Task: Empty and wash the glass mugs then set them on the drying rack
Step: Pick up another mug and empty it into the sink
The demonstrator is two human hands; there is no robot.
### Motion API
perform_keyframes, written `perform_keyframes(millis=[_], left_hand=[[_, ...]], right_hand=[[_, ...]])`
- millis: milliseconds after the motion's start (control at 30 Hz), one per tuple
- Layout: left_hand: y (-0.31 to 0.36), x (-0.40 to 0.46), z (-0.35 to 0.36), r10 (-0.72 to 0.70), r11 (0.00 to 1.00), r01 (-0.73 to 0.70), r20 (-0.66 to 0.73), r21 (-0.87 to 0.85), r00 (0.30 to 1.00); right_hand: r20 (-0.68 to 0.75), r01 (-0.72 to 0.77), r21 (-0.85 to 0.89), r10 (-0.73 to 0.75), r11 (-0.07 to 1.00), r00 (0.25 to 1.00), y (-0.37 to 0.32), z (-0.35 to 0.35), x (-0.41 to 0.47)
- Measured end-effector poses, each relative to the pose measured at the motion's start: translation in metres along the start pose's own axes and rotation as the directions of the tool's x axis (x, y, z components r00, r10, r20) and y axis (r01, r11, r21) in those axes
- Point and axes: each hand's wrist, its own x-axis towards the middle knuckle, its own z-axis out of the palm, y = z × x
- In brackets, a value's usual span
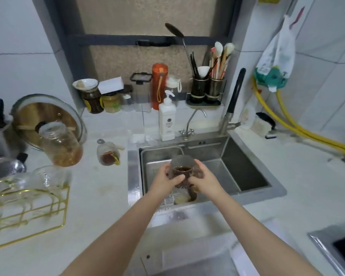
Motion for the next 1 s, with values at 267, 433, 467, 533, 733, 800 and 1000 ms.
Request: perform_keyframes(millis=[267, 433, 467, 533, 733, 800, 1000], left_hand=[[0.016, 0.051, 0.113, 0.011, 1.000, -0.011, -0.005, -0.012, 1.000], [0.011, 0.084, 0.163, -0.045, 0.998, 0.042, -0.055, -0.040, 0.997], [0.010, 0.088, 0.170, -0.070, 0.997, 0.068, -0.065, -0.044, 0.995], [0.007, 0.097, 0.182, -0.113, 0.992, 0.110, -0.058, -0.064, 0.992], [-0.013, 0.127, 0.196, -0.268, 0.953, 0.264, -0.006, -0.147, 0.964], [-0.020, 0.140, 0.194, -0.308, 0.939, 0.307, 0.018, -0.156, 0.951], [-0.028, 0.168, 0.180, -0.365, 0.914, 0.378, 0.113, -0.149, 0.924]], right_hand=[[-0.016, -0.047, 0.032, 0.048, 0.998, 0.999, 0.027, -0.109, 0.046], [0.007, -0.093, -0.022, 0.093, 0.995, 0.996, 0.053, -0.157, 0.078], [0.016, -0.098, -0.029, 0.098, 0.995, 0.995, 0.056, -0.165, 0.081], [0.025, -0.097, -0.065, 0.099, 0.993, 0.995, 0.062, -0.177, 0.088], [0.013, -0.144, -0.174, 0.149, 0.974, 0.989, 0.080, -0.195, 0.106], [-0.013, -0.203, -0.145, 0.204, 0.968, 0.979, 0.085, -0.194, 0.114], [-0.063, -0.406, -0.033, 0.404, 0.913, 0.913, 0.087, -0.176, 0.138]])
